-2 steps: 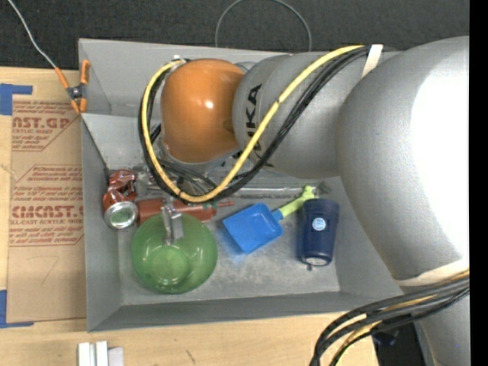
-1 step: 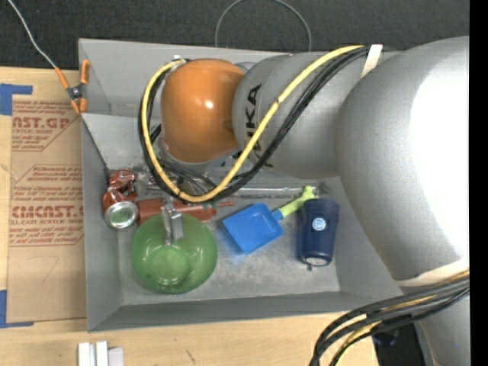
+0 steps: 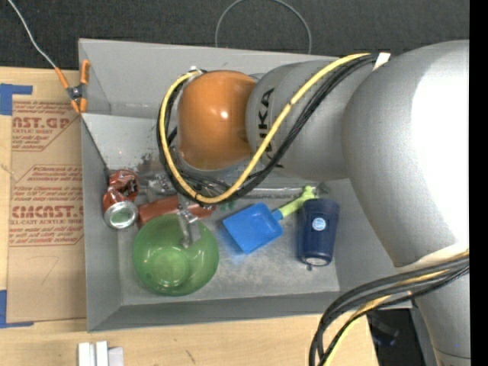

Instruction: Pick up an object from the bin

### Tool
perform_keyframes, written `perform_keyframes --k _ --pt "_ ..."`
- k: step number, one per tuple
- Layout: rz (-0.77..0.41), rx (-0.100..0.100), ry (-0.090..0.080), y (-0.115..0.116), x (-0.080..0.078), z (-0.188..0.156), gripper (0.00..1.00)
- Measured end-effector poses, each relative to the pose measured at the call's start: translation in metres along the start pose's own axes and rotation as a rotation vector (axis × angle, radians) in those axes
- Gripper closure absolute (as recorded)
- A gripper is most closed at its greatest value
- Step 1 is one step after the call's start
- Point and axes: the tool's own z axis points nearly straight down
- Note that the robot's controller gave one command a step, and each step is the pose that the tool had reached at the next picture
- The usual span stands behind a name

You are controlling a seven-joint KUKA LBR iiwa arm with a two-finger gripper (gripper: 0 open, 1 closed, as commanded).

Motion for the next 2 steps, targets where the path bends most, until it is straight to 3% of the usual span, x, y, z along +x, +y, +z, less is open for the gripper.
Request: perform_keyframes --k 1,2 --pt "0.260 -0.002 0.000 0.0073 -0.0083 -0.0213 1.00" --pt "0.260 -0.002 0.000 0.0072 -0.0083 -0.0213 0.00"
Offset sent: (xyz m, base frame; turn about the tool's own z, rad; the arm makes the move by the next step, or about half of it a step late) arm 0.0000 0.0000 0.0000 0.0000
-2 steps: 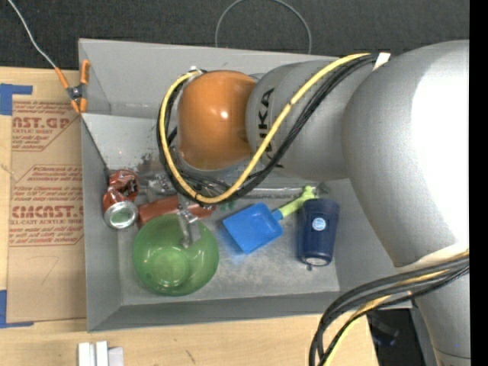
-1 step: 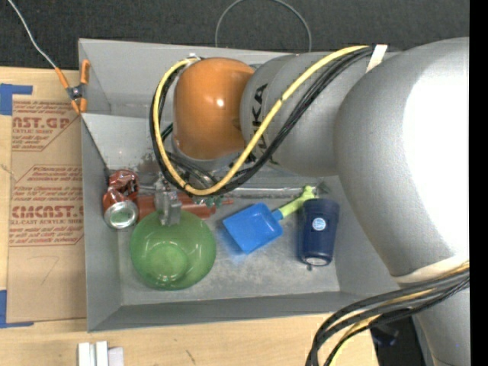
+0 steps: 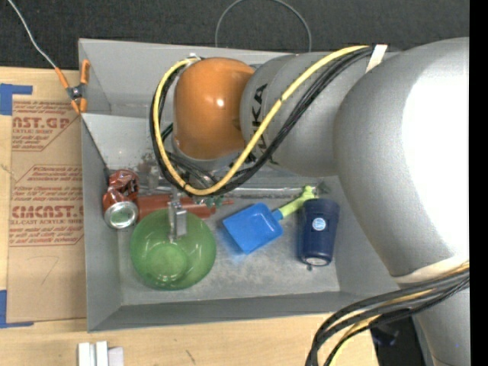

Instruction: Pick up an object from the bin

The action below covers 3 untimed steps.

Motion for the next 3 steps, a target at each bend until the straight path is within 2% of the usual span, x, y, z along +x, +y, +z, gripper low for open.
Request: perform_keyframes --k 1,2,3 --pt "0.000 0.000 0.000 0.000 0.000 0.000 0.00" --pt "-0.211 0.000 -0.003 -0.011 0.002 0.063 0.00" --pt "-0.101 -0.001 -0.007 0.027 0.031 0.065 1.00"
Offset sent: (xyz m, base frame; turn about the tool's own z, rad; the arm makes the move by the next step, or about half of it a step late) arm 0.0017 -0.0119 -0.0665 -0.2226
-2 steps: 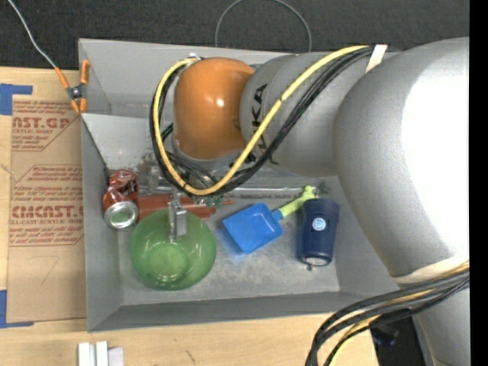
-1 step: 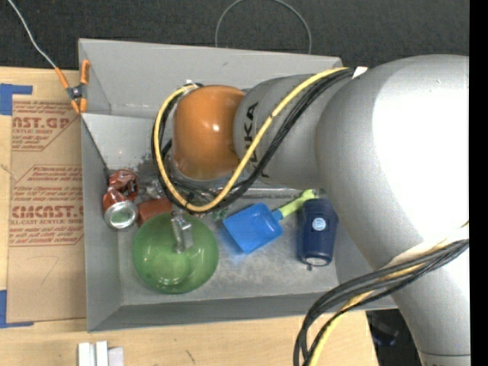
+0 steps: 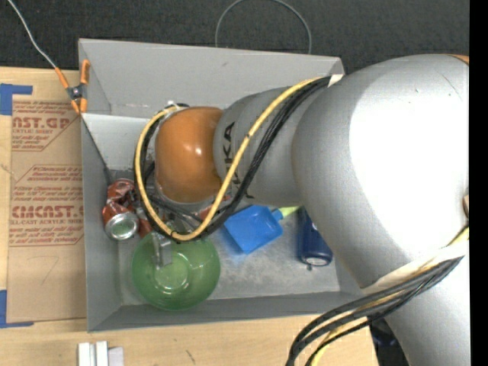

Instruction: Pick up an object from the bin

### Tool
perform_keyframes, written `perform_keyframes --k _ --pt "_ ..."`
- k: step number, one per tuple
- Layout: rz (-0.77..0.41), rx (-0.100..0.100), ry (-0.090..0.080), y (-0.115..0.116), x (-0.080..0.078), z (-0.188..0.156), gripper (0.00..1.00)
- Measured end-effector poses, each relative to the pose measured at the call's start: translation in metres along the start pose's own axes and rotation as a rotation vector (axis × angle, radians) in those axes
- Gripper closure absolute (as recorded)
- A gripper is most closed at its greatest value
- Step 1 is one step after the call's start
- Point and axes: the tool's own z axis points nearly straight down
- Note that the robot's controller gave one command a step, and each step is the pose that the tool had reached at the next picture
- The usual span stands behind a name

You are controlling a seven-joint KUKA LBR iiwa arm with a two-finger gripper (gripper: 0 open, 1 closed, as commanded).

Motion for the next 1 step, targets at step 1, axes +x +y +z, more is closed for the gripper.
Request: perform_keyframes --k 1 --pt "0.001 0.000 0.000 -0.0002 0.0000 0.0000 1.00"
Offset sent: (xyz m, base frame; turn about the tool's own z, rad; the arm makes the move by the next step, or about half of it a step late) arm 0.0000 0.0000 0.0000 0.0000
